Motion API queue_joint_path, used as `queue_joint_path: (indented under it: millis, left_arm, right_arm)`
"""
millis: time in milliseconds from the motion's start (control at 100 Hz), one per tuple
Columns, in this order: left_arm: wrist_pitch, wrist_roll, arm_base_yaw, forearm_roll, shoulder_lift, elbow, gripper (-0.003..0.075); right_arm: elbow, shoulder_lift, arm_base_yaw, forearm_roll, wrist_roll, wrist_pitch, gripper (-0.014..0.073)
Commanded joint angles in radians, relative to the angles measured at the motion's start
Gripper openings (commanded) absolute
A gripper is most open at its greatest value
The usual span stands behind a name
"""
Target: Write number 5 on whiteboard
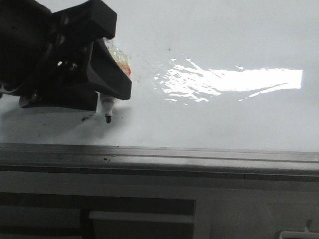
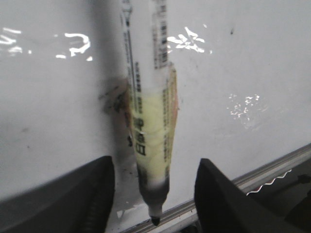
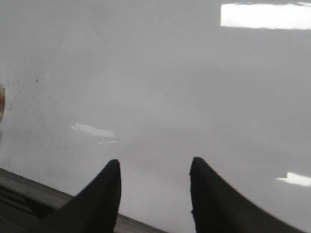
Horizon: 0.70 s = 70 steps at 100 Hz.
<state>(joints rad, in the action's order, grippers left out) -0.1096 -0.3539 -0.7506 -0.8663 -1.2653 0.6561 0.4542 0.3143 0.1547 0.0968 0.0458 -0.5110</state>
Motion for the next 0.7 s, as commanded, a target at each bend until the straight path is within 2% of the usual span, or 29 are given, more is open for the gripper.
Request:
queue_joint_path:
  millis: [0, 150, 260, 430, 580, 690]
  left_arm:
    - [0.079, 0.000, -0.003, -0.028, -0.002, 0.030, 0.0215]
    - [0.060, 0.000, -0.003, -0.030, -0.004, 0.030, -0.0023]
    - [0.015, -0.065, -0.021, 0.000, 0.017, 0.031, -0.0020]
    - [-0.034, -0.355, -0.105, 0.134, 0.069, 0.031, -0.0020]
    - [-0.033, -0.614, -0.215, 0.279, 0.107, 0.031, -0.0020]
    - [-0.025, -0.658, -0.280, 0.387, 0.108, 0.031, -0.0020]
  right_arm:
    - [0.037, 0.016, -0.001, 0.006, 0.009, 0.082, 0.0296]
    - [0.037, 0.016, -0.001, 0.054, 0.015, 0.097, 0.0296]
    - [0.037, 0.016, 0.020, 0.180, 0.124, 0.111, 0.0296]
    - [0.043, 0.046, 0.115, 0.474, 0.493, 0.048, 0.0296]
    - [0.087, 0.129, 0.218, 0.544, 0.655, -0.080, 0.0304]
    - [0.125, 0.190, 0.302, 0.548, 0.700, -0.069, 0.0387]
